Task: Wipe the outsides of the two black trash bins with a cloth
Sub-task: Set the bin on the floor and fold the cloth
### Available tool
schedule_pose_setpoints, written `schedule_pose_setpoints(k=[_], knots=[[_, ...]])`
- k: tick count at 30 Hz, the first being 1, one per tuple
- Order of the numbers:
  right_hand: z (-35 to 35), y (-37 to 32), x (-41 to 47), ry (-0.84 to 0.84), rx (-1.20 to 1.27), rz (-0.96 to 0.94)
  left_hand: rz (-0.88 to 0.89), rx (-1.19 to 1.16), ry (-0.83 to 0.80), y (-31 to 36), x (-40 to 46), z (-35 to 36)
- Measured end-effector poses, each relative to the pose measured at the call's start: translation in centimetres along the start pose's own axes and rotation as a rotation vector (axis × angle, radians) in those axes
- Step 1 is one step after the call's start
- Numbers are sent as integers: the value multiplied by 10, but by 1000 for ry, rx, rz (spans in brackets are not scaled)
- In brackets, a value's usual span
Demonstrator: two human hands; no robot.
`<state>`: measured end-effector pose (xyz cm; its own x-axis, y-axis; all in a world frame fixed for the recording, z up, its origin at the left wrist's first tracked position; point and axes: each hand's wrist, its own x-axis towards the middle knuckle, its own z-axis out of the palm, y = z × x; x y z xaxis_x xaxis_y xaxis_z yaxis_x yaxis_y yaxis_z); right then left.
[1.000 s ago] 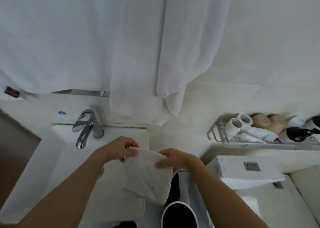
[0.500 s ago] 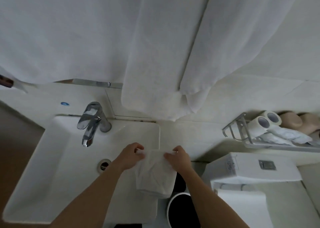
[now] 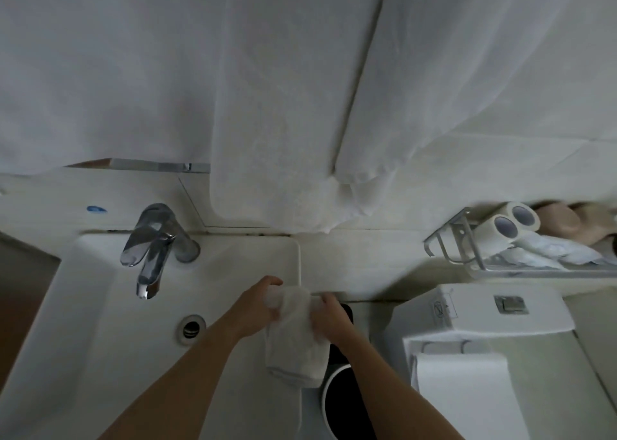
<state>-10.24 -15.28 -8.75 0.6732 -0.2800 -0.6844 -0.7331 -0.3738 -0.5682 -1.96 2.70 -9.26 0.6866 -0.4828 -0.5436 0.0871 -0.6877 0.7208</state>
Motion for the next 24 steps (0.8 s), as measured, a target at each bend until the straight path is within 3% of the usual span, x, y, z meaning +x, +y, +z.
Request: schedule_pose_setpoints(k=[8, 11, 13, 18, 21, 24], knots=[[12, 11, 4, 179, 16, 4, -18, 31, 194, -3, -5, 21], [21, 13, -1, 205, -66, 6, -39, 103, 162, 0, -5, 26], [21, 20, -12, 216, -105, -148, 10, 187, 105, 2, -10, 23], [9, 38, -41, 69, -187, -381, 83, 452, -134, 10, -37, 20], [17, 44, -47, -68, -146, -364, 61, 499, -183, 6, -44, 40], [40, 47, -50, -138, -140, -277, 56, 443, -125, -3, -43, 50]])
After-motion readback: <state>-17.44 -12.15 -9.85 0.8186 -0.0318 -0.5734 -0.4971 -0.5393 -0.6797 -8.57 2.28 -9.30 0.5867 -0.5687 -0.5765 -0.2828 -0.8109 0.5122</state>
